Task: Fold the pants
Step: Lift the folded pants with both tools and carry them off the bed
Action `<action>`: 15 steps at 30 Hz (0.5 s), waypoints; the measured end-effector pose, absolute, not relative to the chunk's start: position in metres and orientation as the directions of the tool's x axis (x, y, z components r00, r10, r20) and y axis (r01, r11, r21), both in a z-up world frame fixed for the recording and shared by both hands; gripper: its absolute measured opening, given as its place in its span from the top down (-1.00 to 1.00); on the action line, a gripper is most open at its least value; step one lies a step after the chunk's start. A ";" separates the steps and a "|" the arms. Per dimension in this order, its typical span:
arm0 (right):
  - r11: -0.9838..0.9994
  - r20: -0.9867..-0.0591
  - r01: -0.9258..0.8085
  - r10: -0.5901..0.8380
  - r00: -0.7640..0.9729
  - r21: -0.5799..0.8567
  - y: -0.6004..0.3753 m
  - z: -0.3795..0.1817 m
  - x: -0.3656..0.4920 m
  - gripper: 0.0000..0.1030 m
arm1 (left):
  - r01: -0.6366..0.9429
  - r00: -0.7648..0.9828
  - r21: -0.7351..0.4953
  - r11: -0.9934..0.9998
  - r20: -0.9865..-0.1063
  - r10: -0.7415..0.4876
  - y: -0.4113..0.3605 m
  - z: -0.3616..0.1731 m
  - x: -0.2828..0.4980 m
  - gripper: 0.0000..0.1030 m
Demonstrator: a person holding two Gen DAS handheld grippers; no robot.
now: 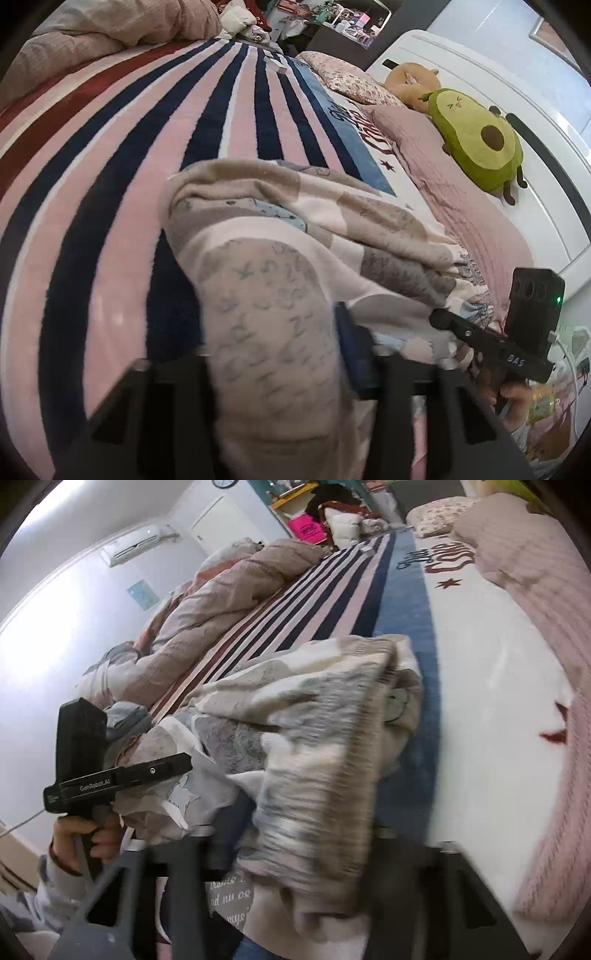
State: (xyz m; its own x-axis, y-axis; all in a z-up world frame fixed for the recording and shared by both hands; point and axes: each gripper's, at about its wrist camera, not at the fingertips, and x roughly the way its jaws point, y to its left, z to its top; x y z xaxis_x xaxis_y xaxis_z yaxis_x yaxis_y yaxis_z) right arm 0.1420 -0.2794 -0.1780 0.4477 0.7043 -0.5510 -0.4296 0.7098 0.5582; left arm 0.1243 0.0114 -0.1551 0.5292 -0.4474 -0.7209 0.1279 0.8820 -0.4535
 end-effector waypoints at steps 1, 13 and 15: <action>0.705 -0.539 -0.433 0.709 0.454 0.562 -0.281 -0.176 0.138 0.58 | 0.131 0.539 -0.442 0.887 -0.719 -0.438 0.010 -0.150 0.122 0.54; 0.652 -0.429 -0.514 0.757 0.494 0.558 -0.296 -0.129 0.099 0.66 | 0.181 0.639 -0.341 0.922 -0.672 -0.374 -0.006 -0.078 0.082 0.67; 0.651 -0.426 -0.533 0.758 0.494 0.540 -0.288 -0.119 0.096 0.66 | 0.175 0.653 -0.338 0.925 -0.663 -0.366 -0.001 -0.071 0.078 0.67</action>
